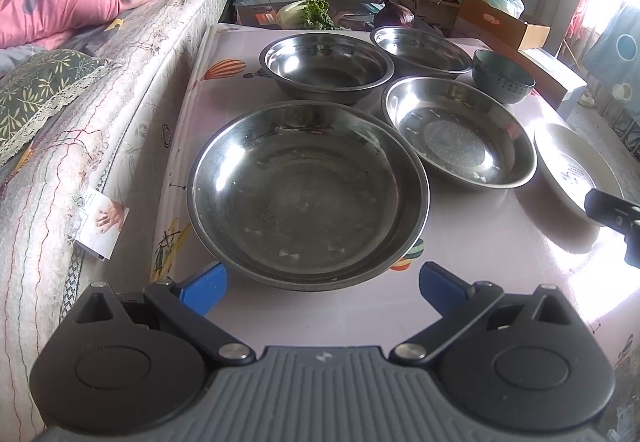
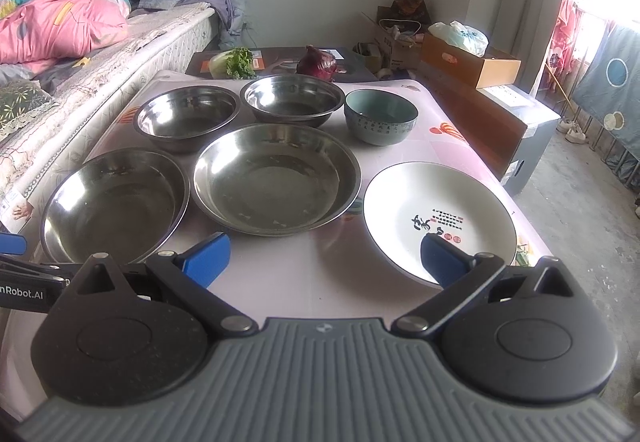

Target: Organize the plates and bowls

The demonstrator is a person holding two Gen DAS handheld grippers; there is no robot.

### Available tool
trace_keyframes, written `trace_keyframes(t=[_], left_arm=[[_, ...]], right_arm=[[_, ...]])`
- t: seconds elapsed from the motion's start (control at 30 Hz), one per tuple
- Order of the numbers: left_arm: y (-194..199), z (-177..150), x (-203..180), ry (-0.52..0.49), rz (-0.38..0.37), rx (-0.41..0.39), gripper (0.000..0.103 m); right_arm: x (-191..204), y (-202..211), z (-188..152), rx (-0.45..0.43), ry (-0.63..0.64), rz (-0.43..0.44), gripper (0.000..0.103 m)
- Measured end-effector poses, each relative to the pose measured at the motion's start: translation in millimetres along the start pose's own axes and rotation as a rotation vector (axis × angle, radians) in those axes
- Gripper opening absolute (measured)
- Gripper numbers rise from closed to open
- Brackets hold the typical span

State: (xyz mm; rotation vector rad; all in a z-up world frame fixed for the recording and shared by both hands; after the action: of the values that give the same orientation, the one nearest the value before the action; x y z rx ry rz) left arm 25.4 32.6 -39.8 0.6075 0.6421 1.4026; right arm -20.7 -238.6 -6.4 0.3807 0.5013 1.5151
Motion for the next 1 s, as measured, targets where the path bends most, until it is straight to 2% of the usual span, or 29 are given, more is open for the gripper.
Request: trace_keyframes(t=[0.2, 0.37, 0.53, 0.73, 0.87, 1.0], left_arm=[[5, 3, 3, 0.002, 0.010, -0.014, 0.103], [14, 9, 10, 0.013, 0.030, -0.046, 0.103], [23, 19, 21, 0.039, 0.043, -0.079, 0.103], [26, 27, 35, 0.065, 0.060, -0.087, 0.103], [20, 26, 44, 0.062, 0.110, -0.078, 0.103], [11, 25, 47, 0.044, 0.128, -0.073, 0.103]], right_arm=[[0, 5, 3, -0.026, -0.006, 0.003, 0.102], [9, 11, 12, -0.105, 0.018, 0.033, 0.102], [32, 13, 26, -0.161, 0.066, 0.153, 0.102], [57, 12, 42, -0.226, 0.051, 0.280, 0.102], [63, 2, 41, -0.214, 0.011, 0.295, 0.102], [56, -14, 32, -0.161, -0.074, 0.310, 0.102]])
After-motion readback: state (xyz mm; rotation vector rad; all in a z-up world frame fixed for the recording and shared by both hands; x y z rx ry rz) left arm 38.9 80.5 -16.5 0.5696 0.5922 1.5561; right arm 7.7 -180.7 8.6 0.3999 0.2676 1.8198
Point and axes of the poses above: each gripper's, at about its wrist camera, not at the fingertips, and y roughly against the way its jaws point, x to its left, z to its top, the point moved 3 cm from there along -y, roughly the way its jaws point, and after that the axes turned 8 degrees about -x, right-handed, at the moved point
